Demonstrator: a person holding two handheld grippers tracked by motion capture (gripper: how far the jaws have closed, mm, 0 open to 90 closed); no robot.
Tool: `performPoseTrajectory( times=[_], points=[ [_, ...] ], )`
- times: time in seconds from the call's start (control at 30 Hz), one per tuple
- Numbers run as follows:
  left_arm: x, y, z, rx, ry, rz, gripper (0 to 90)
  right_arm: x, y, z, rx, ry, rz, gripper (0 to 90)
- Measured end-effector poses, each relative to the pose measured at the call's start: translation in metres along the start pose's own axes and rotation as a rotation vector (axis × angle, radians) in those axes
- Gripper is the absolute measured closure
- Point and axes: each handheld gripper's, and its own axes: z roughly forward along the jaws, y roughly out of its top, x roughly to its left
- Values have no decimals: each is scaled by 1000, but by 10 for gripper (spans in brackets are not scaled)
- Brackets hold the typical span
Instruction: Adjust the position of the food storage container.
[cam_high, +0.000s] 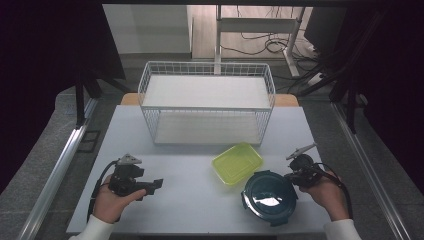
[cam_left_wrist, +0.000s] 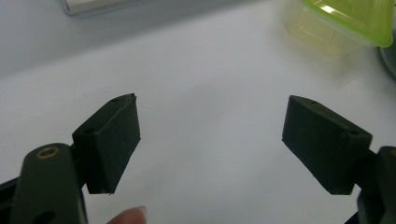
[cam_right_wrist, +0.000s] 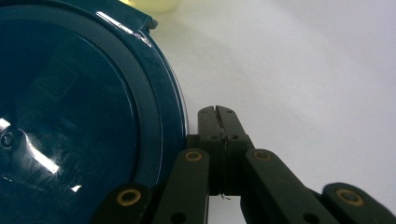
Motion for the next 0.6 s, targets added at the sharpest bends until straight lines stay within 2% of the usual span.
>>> performPoseTrajectory(
  times=[0.3, 0.6],
  points=[
    [-3, 0, 4, 14, -3, 11, 191, 9, -4, -2, 9, -23, 11, 890],
    [-5, 0, 7, 22, -8, 18, 190, 20, -3, -2, 10, 0, 3, 890]
  ],
)
